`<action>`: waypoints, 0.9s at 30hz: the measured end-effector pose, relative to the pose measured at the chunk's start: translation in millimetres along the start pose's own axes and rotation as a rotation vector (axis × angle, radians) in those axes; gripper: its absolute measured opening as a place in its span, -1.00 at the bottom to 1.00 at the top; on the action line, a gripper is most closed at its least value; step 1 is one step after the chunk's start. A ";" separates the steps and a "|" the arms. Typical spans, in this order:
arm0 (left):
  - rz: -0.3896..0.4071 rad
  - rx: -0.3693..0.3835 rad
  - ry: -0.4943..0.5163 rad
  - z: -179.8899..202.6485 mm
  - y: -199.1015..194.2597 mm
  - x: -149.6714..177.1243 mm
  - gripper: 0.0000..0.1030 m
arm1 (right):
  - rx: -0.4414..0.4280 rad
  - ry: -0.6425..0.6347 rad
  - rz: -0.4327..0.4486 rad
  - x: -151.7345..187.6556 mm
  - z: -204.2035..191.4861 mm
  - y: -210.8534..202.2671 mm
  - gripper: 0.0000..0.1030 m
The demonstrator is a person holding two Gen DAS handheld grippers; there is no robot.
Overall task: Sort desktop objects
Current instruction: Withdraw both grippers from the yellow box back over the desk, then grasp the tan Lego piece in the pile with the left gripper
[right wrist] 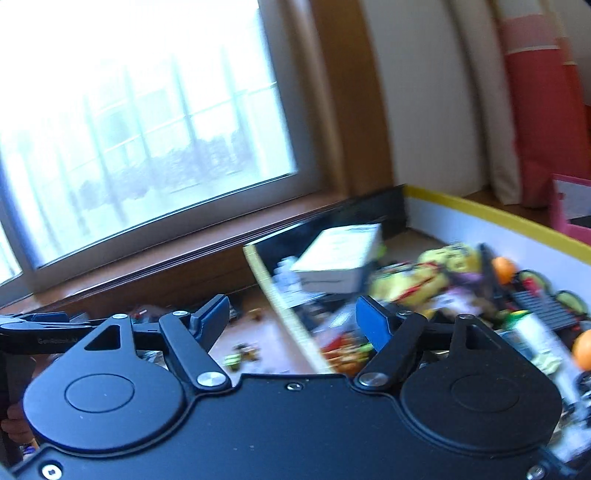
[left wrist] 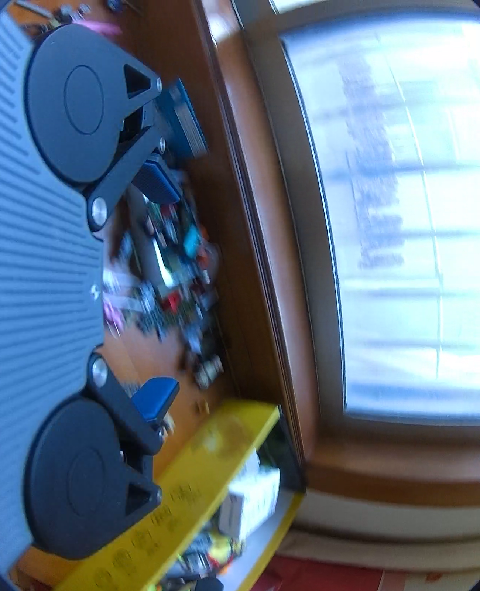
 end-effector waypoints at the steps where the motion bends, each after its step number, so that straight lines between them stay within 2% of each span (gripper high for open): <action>1: -0.004 -0.014 -0.008 -11.2 -1.9 4.1 1.00 | -0.011 -0.006 -0.008 3.2 -10.2 2.6 0.49; 6: -0.021 -0.085 -0.032 -65.1 -10.0 25.9 1.00 | -0.064 -0.027 -0.051 21.8 -57.4 15.2 0.52; 12: -0.084 -0.122 -0.061 -115.3 -9.8 53.6 1.00 | -0.107 -0.043 -0.117 52.2 -103.9 29.3 0.56; 18: -0.102 -0.112 -0.086 -142.8 -3.2 67.0 1.00 | -0.130 -0.047 -0.170 74.9 -137.2 36.6 0.61; 24: -0.079 -0.073 -0.105 -152.7 10.1 70.8 1.00 | -0.127 -0.069 -0.218 92.5 -157.7 43.6 0.63; 27: -0.050 -0.072 -0.088 -153.2 18.6 67.6 0.74 | -0.122 -0.074 -0.239 99.4 -165.1 46.7 0.63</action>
Point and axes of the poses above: each gripper's, at about its wrist camera, not at the fingertips, and y roughly the way its jaws point, z to its right, x to its underside, the point moved 6 cm from there along y, roughly the way its jaws point, and after that the axes turned 2 degrees about y, right-handed, at the moved point
